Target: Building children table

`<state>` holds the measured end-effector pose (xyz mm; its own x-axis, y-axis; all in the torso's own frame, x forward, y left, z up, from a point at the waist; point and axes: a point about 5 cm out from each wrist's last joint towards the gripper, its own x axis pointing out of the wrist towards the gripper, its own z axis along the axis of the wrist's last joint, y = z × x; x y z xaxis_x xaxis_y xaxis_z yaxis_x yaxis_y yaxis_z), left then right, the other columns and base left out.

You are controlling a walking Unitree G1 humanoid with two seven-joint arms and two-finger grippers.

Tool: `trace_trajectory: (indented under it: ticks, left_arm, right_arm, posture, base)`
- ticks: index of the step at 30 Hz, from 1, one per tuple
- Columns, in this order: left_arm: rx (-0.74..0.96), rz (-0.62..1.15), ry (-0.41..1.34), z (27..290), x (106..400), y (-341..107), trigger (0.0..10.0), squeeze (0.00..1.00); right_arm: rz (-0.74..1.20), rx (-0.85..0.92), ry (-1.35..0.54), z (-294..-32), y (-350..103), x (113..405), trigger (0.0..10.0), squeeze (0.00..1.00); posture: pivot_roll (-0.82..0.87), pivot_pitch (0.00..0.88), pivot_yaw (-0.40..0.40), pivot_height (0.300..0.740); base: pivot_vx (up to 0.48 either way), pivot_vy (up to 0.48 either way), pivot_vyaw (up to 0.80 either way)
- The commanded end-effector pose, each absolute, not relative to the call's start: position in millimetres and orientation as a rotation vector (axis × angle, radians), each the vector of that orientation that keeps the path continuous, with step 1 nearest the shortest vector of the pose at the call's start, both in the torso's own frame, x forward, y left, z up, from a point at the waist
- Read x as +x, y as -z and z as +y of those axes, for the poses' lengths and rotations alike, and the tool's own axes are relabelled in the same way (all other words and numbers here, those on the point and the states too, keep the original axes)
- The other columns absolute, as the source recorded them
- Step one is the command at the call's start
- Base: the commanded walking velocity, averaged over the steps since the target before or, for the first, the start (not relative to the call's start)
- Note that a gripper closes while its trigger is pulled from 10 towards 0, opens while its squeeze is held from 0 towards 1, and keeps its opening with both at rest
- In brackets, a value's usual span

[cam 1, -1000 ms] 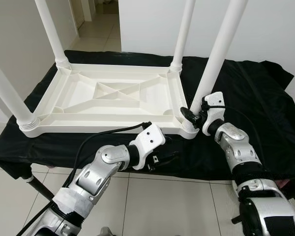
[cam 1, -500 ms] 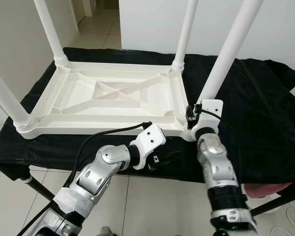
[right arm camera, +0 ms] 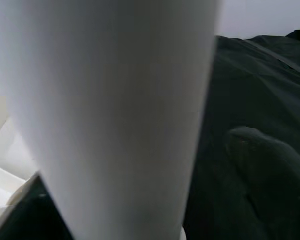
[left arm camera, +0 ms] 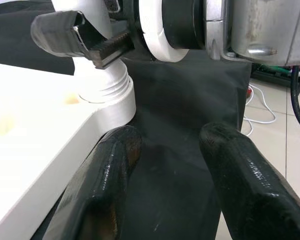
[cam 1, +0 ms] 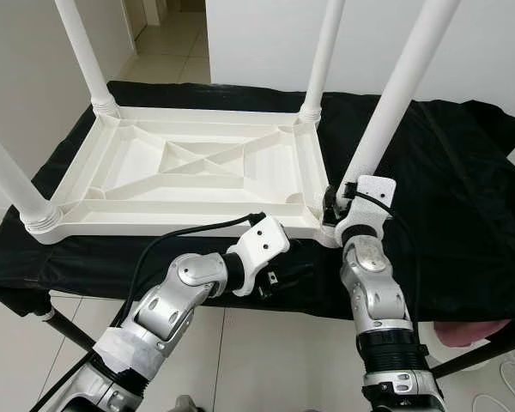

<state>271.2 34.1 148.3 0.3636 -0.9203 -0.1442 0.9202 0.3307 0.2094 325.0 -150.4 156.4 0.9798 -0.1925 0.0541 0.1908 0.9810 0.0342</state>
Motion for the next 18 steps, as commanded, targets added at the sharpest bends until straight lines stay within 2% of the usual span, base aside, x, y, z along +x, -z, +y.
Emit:
trace_trajectory:
  ticks: [1, 3, 4, 6, 7, 18]
  left_arm:
    - [0.282, -0.006, 1.225, 34.4, 271.6, -148.6, 10.0, 0.00]
    - [0.280, -0.009, 1.222, 34.4, 271.2, -148.7, 10.0, 0.00]
    - [0.278, -0.011, 1.219, 34.7, 271.4, -149.1, 10.0, 0.00]
    - [0.278, -0.011, 1.219, 34.7, 271.4, -149.1, 10.0, 0.00]
    - [0.276, -0.012, 1.217, 35.2, 271.7, -149.4, 10.0, 0.00]
    - [0.275, -0.008, 1.212, 39.2, 272.0, -150.5, 10.0, 0.00]
  right_arm:
    - [-0.085, 0.048, 0.206, -154.5, -161.6, 323.3, 10.0, 1.00]
    - [-0.102, 0.051, 0.209, -155.5, -163.5, 321.0, 10.0, 1.00]
    - [-0.105, 0.038, 0.189, -154.8, -162.5, 318.0, 10.0, 0.07]
    - [-0.105, 0.038, 0.189, -154.8, -162.5, 318.0, 10.0, 0.07]
    - [-0.107, 0.036, 0.170, -154.0, -160.8, 314.5, 10.0, 0.00]
    - [-0.144, 0.013, 0.042, -151.2, -150.5, 274.3, 10.0, 0.00]
  posture:
    - [-0.11, 0.000, 0.009, 0.740]
    - [-0.11, 0.000, 0.004, 0.740]
    - [-0.11, 0.000, 0.005, 0.740]
    - [-0.11, 0.000, 0.005, 0.740]
    - [-0.12, 0.007, 0.008, 0.740]
    - [-0.12, 0.033, 0.013, 0.740]
  base:
    - [0.000, 0.000, 0.00]
    - [0.000, 0.000, 0.00]
    - [0.000, 0.000, 0.00]
    - [0.000, 0.000, 0.00]
    - [0.000, 0.000, 0.00]
    - [0.000, 0.000, 0.00]
